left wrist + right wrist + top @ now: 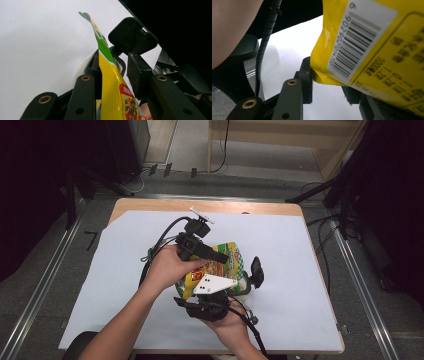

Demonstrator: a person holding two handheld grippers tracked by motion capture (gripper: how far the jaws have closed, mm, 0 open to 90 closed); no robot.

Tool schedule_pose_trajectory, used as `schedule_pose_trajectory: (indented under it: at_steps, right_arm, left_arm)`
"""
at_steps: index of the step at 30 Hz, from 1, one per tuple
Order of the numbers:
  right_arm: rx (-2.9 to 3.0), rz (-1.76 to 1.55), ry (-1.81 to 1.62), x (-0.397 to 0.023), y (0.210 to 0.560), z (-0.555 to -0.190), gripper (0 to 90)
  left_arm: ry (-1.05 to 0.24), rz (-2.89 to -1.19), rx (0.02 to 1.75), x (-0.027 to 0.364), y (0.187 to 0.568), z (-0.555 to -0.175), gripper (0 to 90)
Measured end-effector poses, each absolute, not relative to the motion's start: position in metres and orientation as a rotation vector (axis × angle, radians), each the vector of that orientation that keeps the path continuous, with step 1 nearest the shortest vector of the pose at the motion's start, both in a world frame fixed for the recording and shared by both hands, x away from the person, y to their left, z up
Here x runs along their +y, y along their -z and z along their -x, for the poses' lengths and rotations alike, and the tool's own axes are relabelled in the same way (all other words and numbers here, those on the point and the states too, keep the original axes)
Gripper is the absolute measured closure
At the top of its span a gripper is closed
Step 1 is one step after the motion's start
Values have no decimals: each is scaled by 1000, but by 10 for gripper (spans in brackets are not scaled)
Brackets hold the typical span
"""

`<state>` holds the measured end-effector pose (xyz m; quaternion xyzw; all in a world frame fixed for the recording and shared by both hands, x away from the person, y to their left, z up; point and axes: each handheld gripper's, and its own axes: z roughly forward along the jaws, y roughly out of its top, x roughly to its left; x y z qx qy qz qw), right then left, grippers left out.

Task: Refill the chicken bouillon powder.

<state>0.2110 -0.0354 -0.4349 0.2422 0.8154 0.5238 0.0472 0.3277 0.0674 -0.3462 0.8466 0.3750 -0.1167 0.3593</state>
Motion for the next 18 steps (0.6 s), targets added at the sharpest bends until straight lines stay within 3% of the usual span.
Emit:
schedule_pose_trajectory:
  at_steps: [18]
  right_arm:
    - [2507, -756, -1604, -36, 438, -213, 663]
  left_arm:
    - [303, -2195, 976, 66, 350, -330, 693]
